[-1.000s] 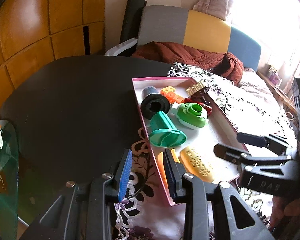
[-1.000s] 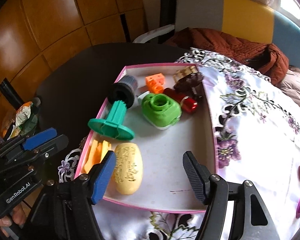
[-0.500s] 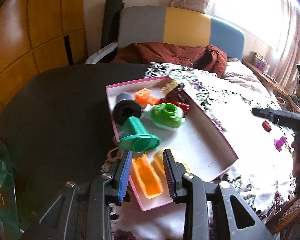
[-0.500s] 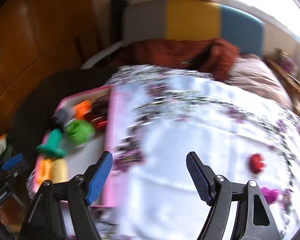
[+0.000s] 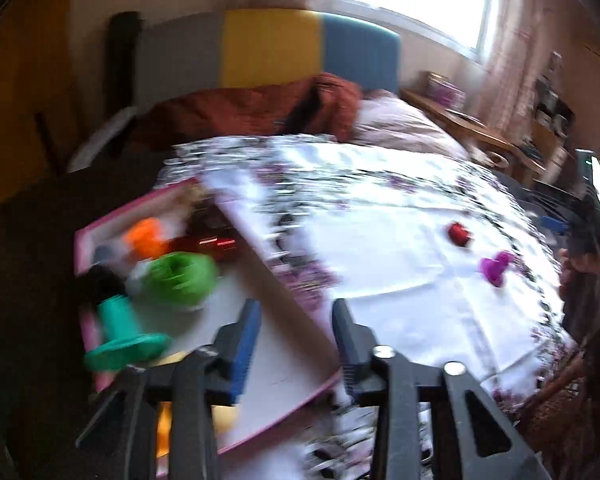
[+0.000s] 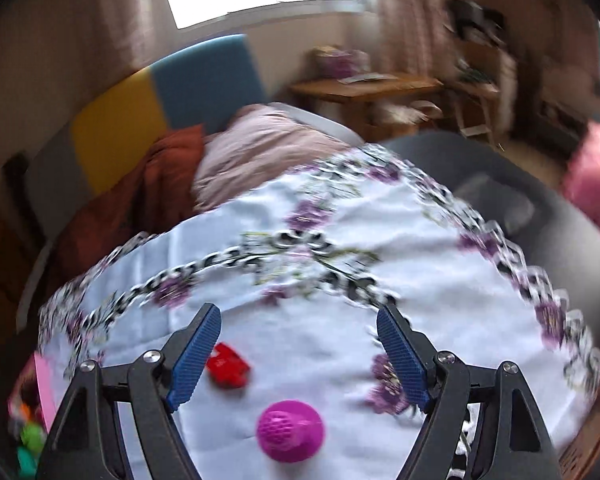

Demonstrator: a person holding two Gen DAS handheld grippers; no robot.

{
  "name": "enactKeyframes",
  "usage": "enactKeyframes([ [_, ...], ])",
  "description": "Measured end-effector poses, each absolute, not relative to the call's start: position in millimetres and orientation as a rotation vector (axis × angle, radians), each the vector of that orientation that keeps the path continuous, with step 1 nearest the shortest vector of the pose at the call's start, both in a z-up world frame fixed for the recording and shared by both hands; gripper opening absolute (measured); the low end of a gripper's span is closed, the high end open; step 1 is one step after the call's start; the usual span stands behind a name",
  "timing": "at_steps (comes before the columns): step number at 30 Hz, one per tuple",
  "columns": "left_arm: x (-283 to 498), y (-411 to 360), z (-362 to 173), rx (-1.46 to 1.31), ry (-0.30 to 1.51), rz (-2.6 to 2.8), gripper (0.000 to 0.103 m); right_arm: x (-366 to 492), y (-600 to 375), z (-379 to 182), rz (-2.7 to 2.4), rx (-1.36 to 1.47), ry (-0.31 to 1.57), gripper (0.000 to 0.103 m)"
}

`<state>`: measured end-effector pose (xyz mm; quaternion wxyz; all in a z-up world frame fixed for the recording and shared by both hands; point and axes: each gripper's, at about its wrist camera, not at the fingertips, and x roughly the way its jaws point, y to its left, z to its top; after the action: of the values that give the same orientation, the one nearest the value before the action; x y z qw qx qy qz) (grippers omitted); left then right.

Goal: Organize rigid objects
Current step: 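Move both tools from the tray back over the tablecloth toward the remaining toys, then grasp the red puzzle piece with the left tool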

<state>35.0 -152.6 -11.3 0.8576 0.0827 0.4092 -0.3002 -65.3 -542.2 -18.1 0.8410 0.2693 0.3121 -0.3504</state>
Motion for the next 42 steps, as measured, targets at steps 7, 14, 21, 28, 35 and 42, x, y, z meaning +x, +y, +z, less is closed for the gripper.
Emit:
enactKeyframes([
  [7,36,-262,-34,0.265,0.935,-0.846,0.052,-80,-559,-23,-0.745,0.693,0.612,0.084],
  [14,41,-358,-56,0.377,0.952,-1.011,0.056,-86,-562,-29,-0.729,0.761,0.598,0.086],
  [21,47,-426,-69,0.501,0.915,-1.103,0.077,-81,-566,-34,-0.679,0.801,0.610,0.087],
  [28,63,-464,-92,0.524,0.944,-1.116,0.075,-84,-570,-37,-0.652,0.857,0.596,0.088],
  [35,60,-470,-106,0.551,0.907,-1.105,0.049,-82,-571,-40,-0.644,0.868,0.606,0.088],
  [42,56,-412,-101,0.466,0.947,-0.967,0.049,-73,-571,-50,-0.613,0.881,0.672,0.088],
])
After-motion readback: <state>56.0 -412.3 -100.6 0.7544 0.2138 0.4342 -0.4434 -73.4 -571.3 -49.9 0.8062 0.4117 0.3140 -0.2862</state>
